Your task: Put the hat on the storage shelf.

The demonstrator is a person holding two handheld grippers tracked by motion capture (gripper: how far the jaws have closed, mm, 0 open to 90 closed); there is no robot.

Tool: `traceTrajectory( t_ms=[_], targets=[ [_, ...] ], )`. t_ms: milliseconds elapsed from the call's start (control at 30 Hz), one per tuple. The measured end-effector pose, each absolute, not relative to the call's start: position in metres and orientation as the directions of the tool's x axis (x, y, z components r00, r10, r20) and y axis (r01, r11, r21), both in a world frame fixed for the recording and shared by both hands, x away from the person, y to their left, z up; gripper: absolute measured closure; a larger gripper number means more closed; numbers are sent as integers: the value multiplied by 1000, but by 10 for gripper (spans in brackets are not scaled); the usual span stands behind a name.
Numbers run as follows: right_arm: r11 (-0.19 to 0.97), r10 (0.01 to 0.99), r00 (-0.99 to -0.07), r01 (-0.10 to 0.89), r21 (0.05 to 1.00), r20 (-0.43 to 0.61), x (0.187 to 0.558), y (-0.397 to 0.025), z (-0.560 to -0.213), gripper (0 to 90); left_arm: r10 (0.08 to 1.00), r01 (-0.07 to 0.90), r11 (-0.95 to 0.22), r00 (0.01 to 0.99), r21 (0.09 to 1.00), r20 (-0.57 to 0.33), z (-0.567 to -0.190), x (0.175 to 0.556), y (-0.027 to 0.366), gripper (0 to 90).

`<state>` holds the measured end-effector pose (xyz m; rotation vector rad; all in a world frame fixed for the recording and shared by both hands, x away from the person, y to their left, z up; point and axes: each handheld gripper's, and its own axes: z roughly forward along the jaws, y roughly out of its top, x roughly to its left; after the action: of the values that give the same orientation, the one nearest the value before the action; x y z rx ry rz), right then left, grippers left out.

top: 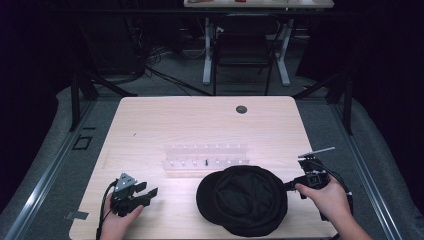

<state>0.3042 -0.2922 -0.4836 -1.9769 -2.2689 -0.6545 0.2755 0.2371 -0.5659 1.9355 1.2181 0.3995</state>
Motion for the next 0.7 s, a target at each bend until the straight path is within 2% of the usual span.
traceTrajectory(
  t_ms=[300, 567, 700],
  targets=[
    [96, 936, -170, 965, 242, 308, 309, -287, -489, 718, 861, 610, -220, 488, 761, -142, -567, 276, 237, 474],
    [113, 939, -164, 978, 178, 301, 314, -284, -495, 740, 862, 610, -217, 487, 762, -144, -567, 276, 237, 474],
    [91, 935, -144, 980, 175, 323, 313, -282, -499, 747, 861, 609, -217, 487, 762, -144, -566, 276, 237, 474]
  ],
)
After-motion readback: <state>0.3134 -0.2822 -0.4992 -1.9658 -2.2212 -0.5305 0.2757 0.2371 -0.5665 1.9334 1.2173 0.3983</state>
